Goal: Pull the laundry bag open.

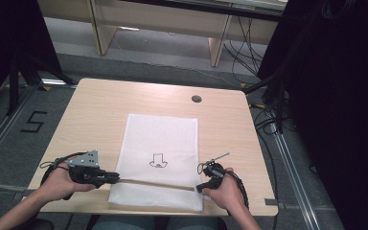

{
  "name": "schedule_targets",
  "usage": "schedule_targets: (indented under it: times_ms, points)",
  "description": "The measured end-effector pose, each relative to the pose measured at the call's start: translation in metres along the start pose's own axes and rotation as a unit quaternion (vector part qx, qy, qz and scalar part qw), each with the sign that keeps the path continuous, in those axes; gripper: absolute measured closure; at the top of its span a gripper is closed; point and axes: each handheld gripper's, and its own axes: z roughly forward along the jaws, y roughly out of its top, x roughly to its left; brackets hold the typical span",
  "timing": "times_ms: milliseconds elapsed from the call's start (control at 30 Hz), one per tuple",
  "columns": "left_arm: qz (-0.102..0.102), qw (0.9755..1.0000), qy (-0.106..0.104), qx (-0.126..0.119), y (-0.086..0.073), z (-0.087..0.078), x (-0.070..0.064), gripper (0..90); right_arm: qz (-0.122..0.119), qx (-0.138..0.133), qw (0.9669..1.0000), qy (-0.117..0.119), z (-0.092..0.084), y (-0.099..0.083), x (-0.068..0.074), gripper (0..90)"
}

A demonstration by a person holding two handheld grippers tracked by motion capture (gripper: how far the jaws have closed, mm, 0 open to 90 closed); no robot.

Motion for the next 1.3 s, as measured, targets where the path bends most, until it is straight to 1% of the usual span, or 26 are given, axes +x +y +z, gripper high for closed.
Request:
schedule_targets:
  times_ms: [33,67,100,167,233,267,300,333,367,400,467,500,533,600,633,667,767,800,867,900,933,1000,1133,1167,1200,1300]
  points:
    - [0.008,1.0000,0.001,0.004,-0.001,-0.002,0.002,81.6,0.000,0.000,1.0000,0.000,0.000,0.000,0.000,90.0]
    - [-0.005,1.0000,-0.001,-0.001,-0.002,-0.002,0.001,81.6,0.000,0.001,1.0000,0.000,0.000,0.000,0.000,90.0]
    - [-0.006,1.0000,-0.001,-0.003,-0.002,-0.002,0.001,81.6,0.000,0.000,1.0000,0.000,0.000,0.000,0.000,90.0]
    - [0.001,1.0000,-0.001,0.008,-0.001,-0.002,0.001,81.6,0.000,-0.001,1.0000,0.001,0.000,0.000,0.000,90.0]
    - [0.001,1.0000,-0.002,0.005,-0.002,-0.002,0.002,81.6,-0.001,-0.002,1.0000,0.002,0.000,0.000,-0.001,90.0]
    - [-0.003,1.0000,0.001,-0.001,-0.003,-0.001,0.001,81.6,0.000,-0.001,1.0000,0.002,0.000,0.000,-0.001,90.0]
    - [0.004,0.9999,0.006,0.011,-0.003,-0.003,0.002,81.6,0.000,-0.001,1.0000,0.002,0.000,0.000,-0.001,90.0]
    - [0.000,0.9999,0.012,0.006,-0.005,-0.003,0.002,81.6,-0.004,0.001,1.0000,-0.007,0.001,-0.001,-0.002,90.0]
    - [-0.003,0.9999,0.013,0.010,-0.006,-0.004,0.004,81.5,-0.001,-0.001,1.0000,0.003,0.000,0.000,-0.001,90.0]
    - [0.005,0.9996,0.025,0.013,-0.007,-0.005,0.005,81.6,-0.001,-0.001,1.0000,0.002,0.000,0.000,-0.001,90.0]
    - [0.007,0.9995,0.027,0.011,-0.008,-0.006,0.007,81.6,-0.001,-0.001,1.0000,0.002,0.000,0.000,-0.001,90.0]
    - [-0.005,0.9995,0.026,0.014,-0.009,-0.007,0.006,81.6,0.000,-0.001,1.0000,0.002,0.000,0.000,-0.001,90.0]
    - [-0.005,0.9994,0.033,0.013,-0.010,-0.006,0.006,81.5,-0.002,0.000,1.0000,-0.005,0.000,0.000,-0.001,90.0]
    - [-0.001,0.9992,0.035,0.018,-0.011,-0.007,0.007,81.5,-0.001,-0.002,1.0000,0.002,0.000,0.000,-0.001,90.0]
    - [-0.010,0.9991,0.038,0.017,-0.011,-0.008,0.007,81.5,-0.001,-0.002,1.0000,0.001,0.000,-0.001,-0.001,90.0]
    - [-0.009,0.9987,0.045,0.023,-0.012,-0.010,0.009,81.5,0.000,-0.002,1.0000,0.001,0.000,-0.001,-0.001,90.0]
    - [-0.030,0.9985,0.044,0.010,-0.016,-0.014,0.010,81.5,0.001,-0.002,1.0000,0.003,0.000,-0.001,-0.001,90.0]
    - [-0.021,0.9988,0.042,0.008,-0.016,-0.015,0.011,81.5,-0.001,-0.002,1.0000,0.002,0.000,0.000,-0.001,90.0]
    - [-0.026,0.9985,0.047,0.013,-0.017,-0.016,0.010,81.5,0.000,-0.002,1.0000,0.003,0.000,0.000,-0.001,90.0]
    - [-0.031,0.9986,0.042,0.009,-0.017,-0.014,0.010,81.5,-0.002,0.002,1.0000,0.007,0.000,0.000,-0.001,90.0]
    - [-0.029,0.9983,0.047,0.018,-0.017,-0.014,0.011,81.5,0.000,0.001,1.0000,0.007,0.000,-0.001,-0.001,90.0]
    - [-0.027,0.9982,0.047,0.023,-0.018,-0.014,0.011,81.4,-0.002,-0.002,1.0000,0.004,0.000,-0.001,-0.001,90.0]
    - [-0.033,0.9982,0.044,0.023,-0.018,-0.012,0.010,81.2,-0.001,-0.002,1.0000,0.002,0.000,0.000,-0.001,90.0]
    - [-0.032,0.9982,0.044,0.027,-0.018,-0.012,0.010,81.0,0.009,0.004,0.9999,0.004,0.000,0.000,0.001,90.0]
    - [-0.027,0.9977,0.052,0.034,-0.018,-0.013,0.011,80.6,0.006,0.005,1.0000,0.005,0.000,0.000,0.000,90.0]
    - [-0.036,0.9971,0.065,0.015,-0.018,-0.019,0.014,76.2,0.006,0.002,1.0000,0.006,0.000,-0.001,-0.001,90.0]
